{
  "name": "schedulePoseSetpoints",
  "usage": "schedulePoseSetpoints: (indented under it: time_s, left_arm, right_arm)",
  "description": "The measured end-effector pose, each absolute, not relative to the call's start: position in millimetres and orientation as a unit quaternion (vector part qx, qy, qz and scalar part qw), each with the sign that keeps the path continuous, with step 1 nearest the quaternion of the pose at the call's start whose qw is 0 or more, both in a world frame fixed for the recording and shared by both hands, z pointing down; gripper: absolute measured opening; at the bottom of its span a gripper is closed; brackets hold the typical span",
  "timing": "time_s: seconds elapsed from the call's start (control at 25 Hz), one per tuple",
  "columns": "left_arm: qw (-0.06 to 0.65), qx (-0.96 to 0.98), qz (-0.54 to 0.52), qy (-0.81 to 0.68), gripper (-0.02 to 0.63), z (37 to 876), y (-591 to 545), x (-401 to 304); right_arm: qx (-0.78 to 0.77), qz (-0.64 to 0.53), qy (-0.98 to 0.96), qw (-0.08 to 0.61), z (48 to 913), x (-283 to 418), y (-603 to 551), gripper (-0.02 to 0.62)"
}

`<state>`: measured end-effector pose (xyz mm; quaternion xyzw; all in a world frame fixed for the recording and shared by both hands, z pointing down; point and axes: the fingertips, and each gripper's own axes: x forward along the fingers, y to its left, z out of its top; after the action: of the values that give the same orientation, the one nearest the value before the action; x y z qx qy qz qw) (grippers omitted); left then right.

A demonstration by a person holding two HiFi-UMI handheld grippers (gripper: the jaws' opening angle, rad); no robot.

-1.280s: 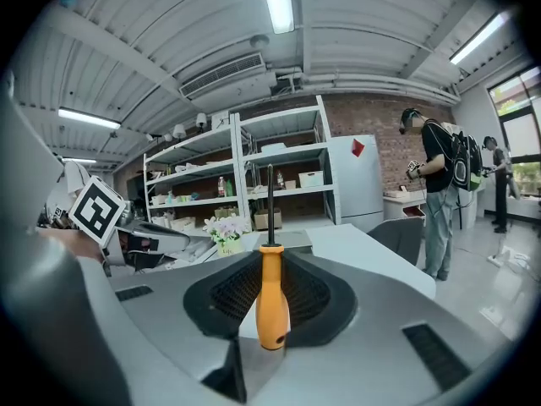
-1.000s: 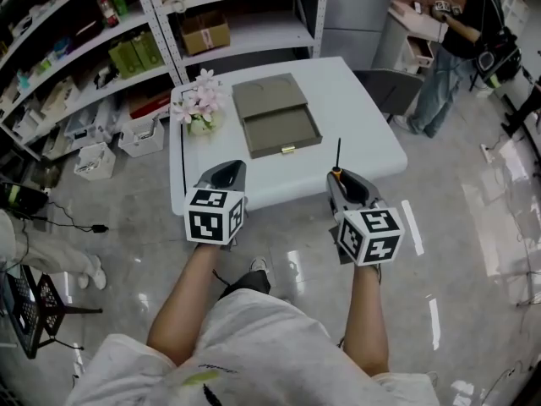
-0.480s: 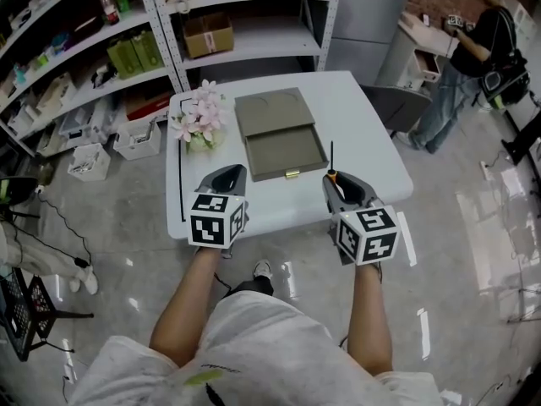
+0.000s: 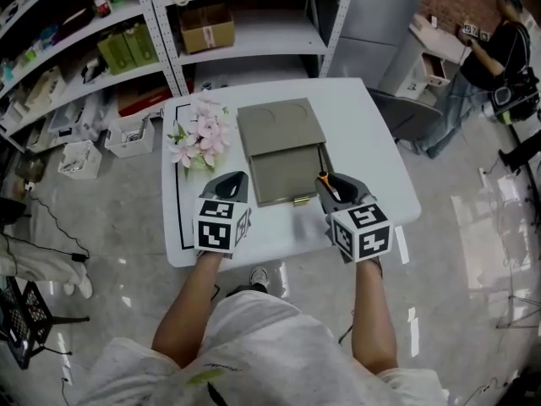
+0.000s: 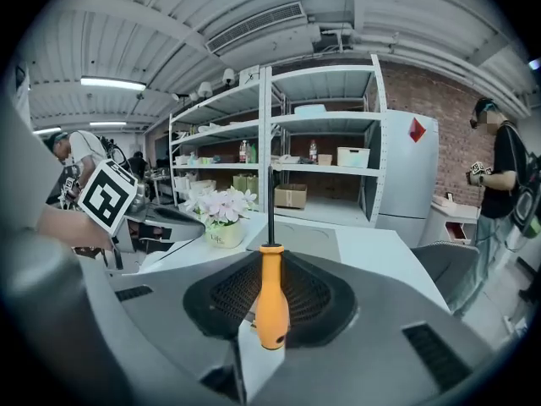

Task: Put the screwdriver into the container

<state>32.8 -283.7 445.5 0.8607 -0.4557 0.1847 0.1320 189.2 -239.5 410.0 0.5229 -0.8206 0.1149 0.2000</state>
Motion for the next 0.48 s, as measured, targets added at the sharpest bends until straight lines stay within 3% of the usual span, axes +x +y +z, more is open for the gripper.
schedulePoseSetpoints:
  time_s: [0.48]
  left_arm:
    - [0.165, 0.862, 0.211, -0.431, 0.003, 493, -330, 34]
  right_arm:
    - [0.474, 0.134, -0.817, 0.3, 457, 173, -303, 0.075]
